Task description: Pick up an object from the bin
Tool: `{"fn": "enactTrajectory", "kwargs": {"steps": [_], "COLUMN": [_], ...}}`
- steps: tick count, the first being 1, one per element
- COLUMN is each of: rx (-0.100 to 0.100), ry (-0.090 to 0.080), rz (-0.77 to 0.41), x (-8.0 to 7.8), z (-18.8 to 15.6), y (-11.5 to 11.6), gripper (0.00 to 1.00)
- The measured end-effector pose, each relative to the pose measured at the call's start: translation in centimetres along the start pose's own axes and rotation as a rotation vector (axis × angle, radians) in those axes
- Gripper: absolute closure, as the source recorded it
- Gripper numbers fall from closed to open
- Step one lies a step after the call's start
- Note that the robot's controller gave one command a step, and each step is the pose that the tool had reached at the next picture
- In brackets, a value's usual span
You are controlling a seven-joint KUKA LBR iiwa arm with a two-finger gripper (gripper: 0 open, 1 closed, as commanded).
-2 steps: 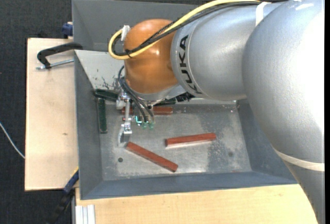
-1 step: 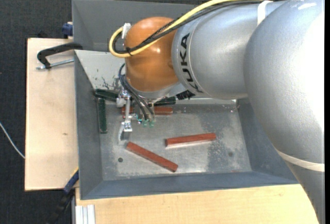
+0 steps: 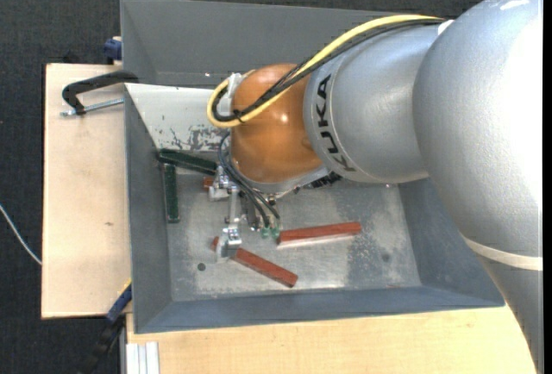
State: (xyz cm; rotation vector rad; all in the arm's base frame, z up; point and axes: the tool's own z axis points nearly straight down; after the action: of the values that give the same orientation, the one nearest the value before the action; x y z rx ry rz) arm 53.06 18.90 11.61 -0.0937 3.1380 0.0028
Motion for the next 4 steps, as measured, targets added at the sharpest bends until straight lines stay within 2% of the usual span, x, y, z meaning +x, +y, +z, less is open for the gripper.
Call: {"fn": "enactTrajectory", "kwargs": {"steps": [1, 2, 3, 4], "rx": [0.000, -0.001, -0.001, 0.001], "ry": [0.001, -0.001, -0.001, 0.004], "rz": [0.005, 0.007, 0.007, 0.028], "x": [0.2, 0.2, 0.2, 0.6], "z": [4.3, 3.6, 3.6, -1.8], "y": [-1.2, -1.0, -1.0, -1.6], "gripper": [0.00, 1.00, 1.00, 1.00]}}
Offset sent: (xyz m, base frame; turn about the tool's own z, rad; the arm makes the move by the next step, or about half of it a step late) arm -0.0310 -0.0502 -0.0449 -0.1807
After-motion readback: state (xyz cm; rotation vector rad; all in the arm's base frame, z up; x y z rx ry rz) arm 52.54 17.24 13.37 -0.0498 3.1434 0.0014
